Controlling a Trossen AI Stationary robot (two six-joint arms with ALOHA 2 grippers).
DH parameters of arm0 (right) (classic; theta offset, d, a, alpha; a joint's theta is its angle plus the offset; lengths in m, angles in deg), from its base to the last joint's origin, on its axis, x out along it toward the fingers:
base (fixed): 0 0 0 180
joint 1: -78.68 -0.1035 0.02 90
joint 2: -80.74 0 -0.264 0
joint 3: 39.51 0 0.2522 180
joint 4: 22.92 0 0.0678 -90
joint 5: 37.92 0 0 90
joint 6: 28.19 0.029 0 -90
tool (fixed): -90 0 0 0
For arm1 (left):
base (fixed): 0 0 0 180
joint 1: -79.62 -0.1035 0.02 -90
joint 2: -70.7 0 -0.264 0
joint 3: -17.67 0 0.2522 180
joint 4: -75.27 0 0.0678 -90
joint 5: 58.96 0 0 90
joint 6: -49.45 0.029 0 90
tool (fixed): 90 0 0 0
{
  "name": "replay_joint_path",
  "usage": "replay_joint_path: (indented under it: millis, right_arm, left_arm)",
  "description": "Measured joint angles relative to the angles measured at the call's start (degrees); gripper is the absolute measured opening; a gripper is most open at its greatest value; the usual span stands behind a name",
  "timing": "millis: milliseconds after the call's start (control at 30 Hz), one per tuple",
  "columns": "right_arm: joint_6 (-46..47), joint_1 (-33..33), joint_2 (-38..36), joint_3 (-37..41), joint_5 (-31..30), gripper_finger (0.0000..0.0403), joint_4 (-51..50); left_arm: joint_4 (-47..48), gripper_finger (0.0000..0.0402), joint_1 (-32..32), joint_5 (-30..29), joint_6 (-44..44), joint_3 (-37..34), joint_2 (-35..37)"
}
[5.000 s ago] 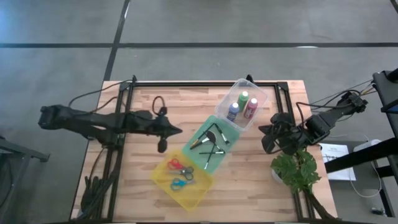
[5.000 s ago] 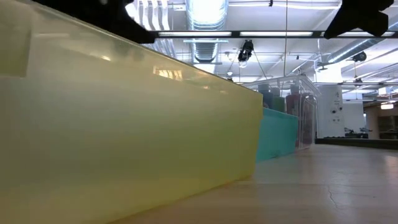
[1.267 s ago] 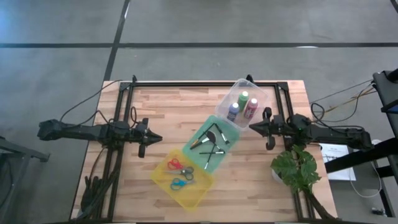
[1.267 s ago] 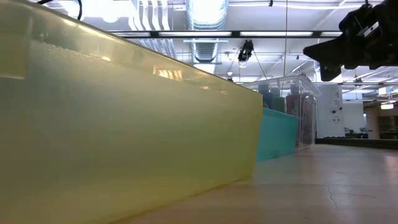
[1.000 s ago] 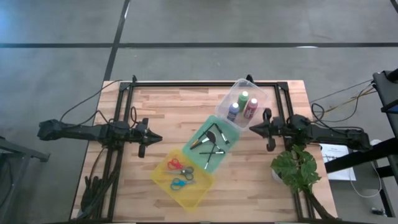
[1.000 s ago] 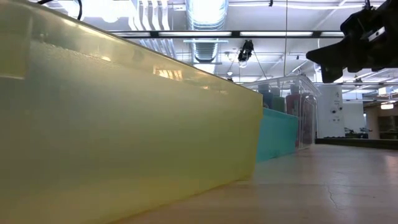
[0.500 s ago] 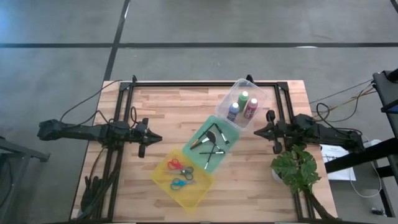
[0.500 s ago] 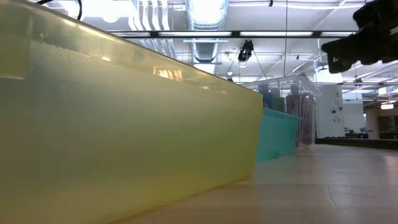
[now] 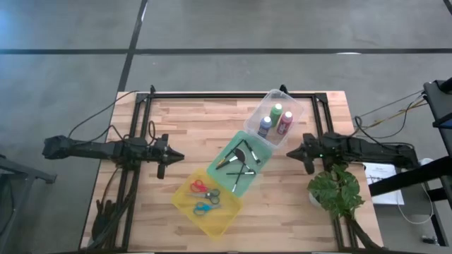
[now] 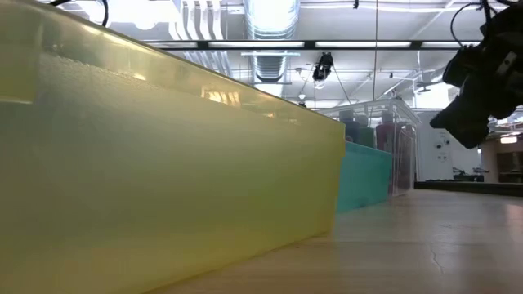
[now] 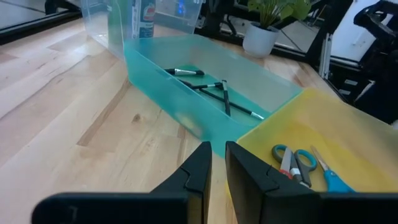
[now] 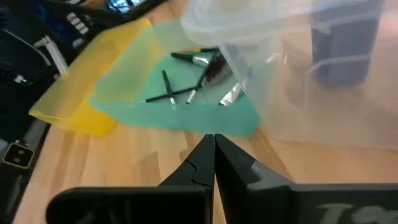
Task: Pick & Place Paint Supplies
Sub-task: Return to Home Position
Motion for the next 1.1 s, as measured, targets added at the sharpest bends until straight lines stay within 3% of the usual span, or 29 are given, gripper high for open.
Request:
replay_joint_path:
  millis: [367,733,1100]
  right_arm:
    - [0.15,0.0,4.9,0.0,-0.11,0.0008,0.22]
    - [0.14,0.0,4.77,0.0,-0.1,0.0008,0.22]
    - [0.11,0.0,-5.48,0.0,-0.1,0.0008,0.38]
  left_arm:
    - [0.0,0.0057,0.0,0.0,0.01,0.0,-0.22]
    - [0.0,0.0057,0.0,0.0,0.01,0.0,-0.22]
    - [0.0,0.0057,-0.02,0.0,0.03,0.0,-0.22]
